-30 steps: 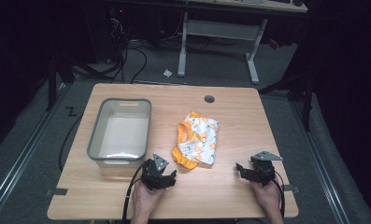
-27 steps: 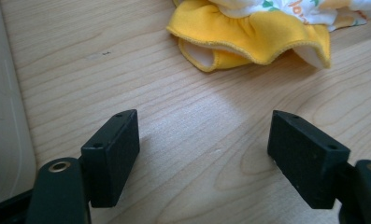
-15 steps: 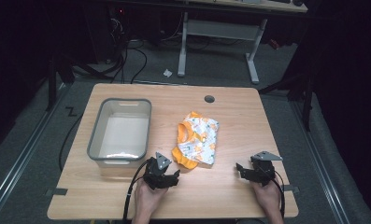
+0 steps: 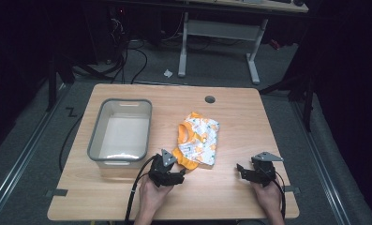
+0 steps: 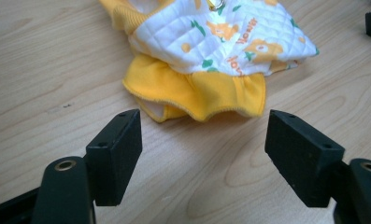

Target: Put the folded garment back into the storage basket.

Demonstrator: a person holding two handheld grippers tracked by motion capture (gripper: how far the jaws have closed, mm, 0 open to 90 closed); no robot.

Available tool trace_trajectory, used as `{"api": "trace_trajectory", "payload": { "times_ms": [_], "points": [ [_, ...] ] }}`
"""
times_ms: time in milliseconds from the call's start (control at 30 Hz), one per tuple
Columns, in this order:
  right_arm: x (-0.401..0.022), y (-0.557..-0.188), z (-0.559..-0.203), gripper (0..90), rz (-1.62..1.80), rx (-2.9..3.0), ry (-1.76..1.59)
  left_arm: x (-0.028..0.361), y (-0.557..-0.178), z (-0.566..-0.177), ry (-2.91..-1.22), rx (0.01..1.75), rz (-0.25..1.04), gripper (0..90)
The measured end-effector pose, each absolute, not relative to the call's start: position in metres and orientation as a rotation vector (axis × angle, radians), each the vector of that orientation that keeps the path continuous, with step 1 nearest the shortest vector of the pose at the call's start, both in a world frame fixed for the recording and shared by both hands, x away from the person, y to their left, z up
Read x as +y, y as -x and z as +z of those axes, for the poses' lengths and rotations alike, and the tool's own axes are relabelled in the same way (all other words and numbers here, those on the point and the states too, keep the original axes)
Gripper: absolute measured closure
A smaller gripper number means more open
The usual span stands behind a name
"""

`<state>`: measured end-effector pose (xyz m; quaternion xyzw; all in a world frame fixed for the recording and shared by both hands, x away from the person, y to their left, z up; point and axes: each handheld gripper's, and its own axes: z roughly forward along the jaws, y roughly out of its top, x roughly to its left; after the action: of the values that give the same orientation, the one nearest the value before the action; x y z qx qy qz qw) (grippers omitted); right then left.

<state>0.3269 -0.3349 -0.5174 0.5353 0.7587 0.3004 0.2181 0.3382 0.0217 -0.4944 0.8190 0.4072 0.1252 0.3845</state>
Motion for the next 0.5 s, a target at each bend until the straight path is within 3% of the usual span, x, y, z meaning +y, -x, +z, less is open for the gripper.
{"api": "trace_trajectory", "payload": {
  "times_ms": [500],
  "points": [
    [-0.335,-0.327,-0.517,27.5,0.833,2.098,-1.485,0.015,-0.356,-0.475,-2.084,0.994,0.302,31.8]
  ]
}}
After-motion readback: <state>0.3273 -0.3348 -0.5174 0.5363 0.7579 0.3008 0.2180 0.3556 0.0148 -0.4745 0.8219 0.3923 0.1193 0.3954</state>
